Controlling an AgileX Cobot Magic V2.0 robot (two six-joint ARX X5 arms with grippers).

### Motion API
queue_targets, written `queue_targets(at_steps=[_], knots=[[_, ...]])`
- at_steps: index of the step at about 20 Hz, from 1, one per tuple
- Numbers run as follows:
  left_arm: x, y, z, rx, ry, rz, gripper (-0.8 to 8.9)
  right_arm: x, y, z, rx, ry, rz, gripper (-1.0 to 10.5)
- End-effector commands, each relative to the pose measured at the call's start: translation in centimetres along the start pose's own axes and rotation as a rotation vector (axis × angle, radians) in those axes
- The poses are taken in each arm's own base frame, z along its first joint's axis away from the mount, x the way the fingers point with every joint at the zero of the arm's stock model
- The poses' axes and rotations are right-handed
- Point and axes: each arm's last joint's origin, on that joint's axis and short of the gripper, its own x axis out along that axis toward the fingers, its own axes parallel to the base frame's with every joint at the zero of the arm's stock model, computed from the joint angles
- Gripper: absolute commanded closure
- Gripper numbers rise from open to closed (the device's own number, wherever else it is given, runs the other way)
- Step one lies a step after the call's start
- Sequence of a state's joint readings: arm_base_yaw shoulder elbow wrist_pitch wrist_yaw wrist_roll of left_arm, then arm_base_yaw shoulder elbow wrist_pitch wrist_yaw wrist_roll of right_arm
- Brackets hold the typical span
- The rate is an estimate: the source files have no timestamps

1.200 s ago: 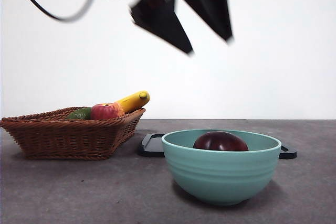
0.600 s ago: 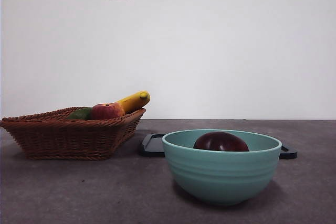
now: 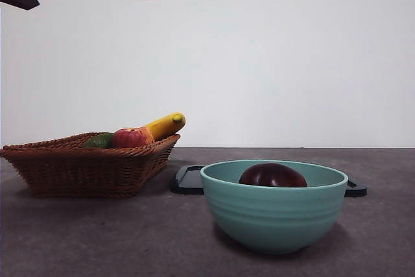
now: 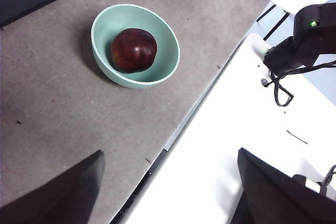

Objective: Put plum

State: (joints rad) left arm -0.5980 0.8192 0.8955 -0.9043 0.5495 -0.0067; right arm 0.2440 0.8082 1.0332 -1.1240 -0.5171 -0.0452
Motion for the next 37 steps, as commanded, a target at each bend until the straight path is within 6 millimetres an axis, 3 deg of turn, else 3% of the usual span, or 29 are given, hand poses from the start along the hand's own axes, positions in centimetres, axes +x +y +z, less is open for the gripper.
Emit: queue_targets(at_steps=[1, 5, 13, 23, 29, 33, 37], knots=[[0.0, -0.1, 0.3, 0.004, -0.008, -0.01, 4.08, 0.3, -0.1, 0.6, 0.035, 0.01, 0.003, 5.5], [0.0, -0.1, 0.3, 0.005, -0.009, -0.01, 4.08, 2.2, -0.8, 1.1, 0.069, 0.075, 0.017, 5.5], [0.0, -0.1, 0.3, 0.006, -0.011, -0.01, 4.08, 11.1, -2.3, -0.2, 0.127, 0.153, -0.003, 5.9], [0.0, -0.1, 0.3, 0.008, -0.012, -0.01, 4.08, 17.9, -2.2, -0.1, 0.058, 0.242, -0.132, 7.2], [0.0, -0.1, 0.3, 0.009, -0.012, -0.01, 4.08, 20.2, -2.4, -0.6, 0.05, 0.295, -0.142, 8.4], [0.0, -0.1, 0.3, 0.011, -0.012, -0.009, 4.08, 20.3, -2.4, -0.5, 0.055, 0.295, -0.139, 9.4], [0.0, -0.1, 0.3, 0.011, -0.012, -0.01, 4.08, 20.1, -2.1, 0.2, 0.058, 0.274, -0.135, 9.4]])
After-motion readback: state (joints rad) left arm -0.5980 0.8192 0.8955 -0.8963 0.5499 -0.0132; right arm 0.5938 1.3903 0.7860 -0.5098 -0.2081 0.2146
